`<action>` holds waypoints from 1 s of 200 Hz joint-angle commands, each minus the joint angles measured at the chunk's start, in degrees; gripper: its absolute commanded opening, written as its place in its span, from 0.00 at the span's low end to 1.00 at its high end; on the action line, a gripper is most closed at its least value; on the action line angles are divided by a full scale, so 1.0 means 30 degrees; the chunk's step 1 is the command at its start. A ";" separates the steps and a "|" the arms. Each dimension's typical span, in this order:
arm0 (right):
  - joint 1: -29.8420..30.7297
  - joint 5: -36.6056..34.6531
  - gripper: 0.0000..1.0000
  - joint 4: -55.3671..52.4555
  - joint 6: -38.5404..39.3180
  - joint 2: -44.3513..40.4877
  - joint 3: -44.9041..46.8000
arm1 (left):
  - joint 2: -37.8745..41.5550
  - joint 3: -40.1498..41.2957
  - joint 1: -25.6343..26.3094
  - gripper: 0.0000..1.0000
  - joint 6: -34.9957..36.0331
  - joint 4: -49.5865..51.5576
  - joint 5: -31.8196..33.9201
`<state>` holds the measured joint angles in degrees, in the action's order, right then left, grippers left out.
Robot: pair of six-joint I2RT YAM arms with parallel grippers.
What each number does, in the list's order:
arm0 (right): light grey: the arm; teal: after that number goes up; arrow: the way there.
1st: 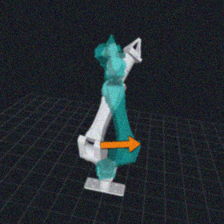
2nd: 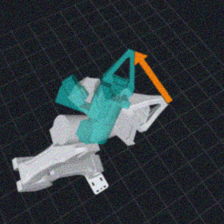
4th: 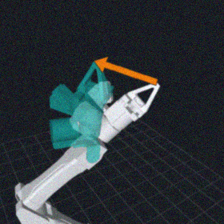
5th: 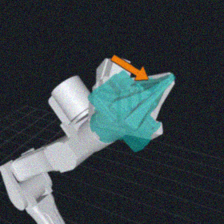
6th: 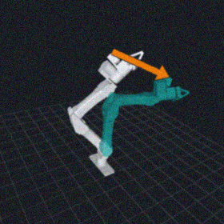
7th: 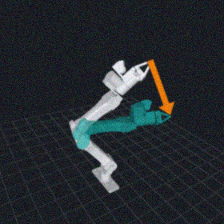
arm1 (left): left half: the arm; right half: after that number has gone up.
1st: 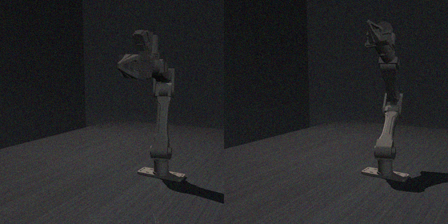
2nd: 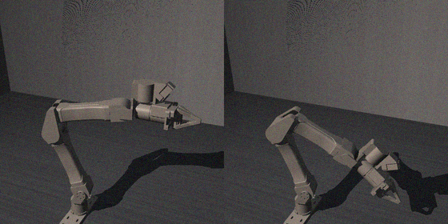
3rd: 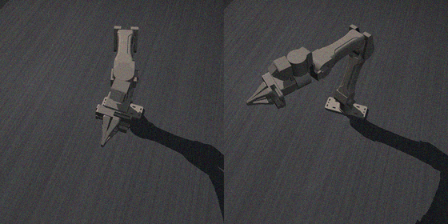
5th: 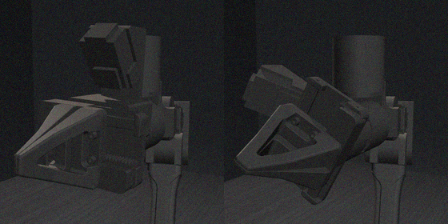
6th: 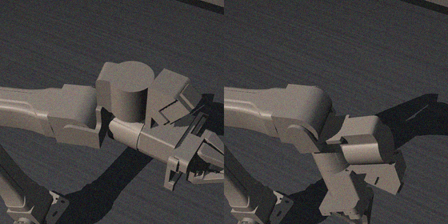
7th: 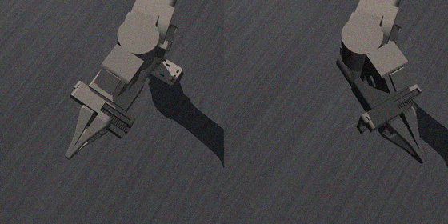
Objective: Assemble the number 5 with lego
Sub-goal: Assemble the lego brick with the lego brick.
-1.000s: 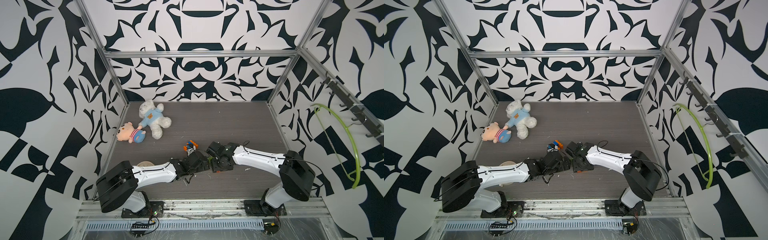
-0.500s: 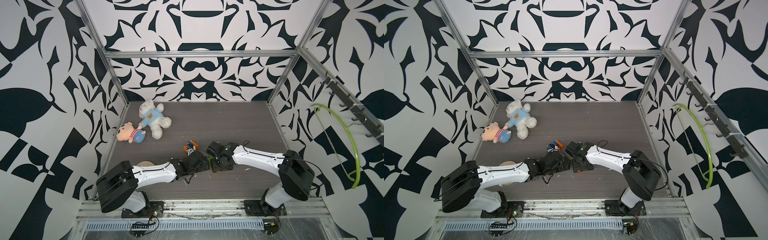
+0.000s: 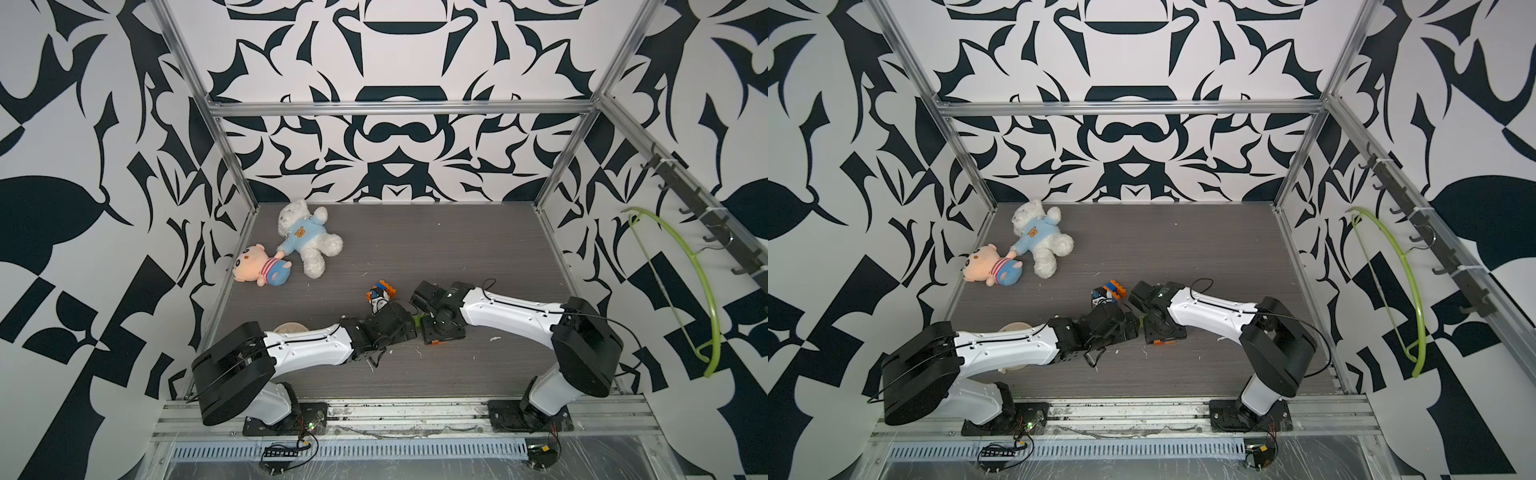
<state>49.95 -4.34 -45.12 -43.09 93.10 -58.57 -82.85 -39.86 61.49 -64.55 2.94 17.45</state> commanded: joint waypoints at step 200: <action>0.0191 -0.0751 0.60 -0.0499 0.0008 0.1721 0.0983 | 0.0678 0.0046 -0.0051 0.99 0.0131 0.0515 0.0456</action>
<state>50.04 -4.43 -45.45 -43.13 93.45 -58.92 -82.13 -39.83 61.49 -64.64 3.70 18.11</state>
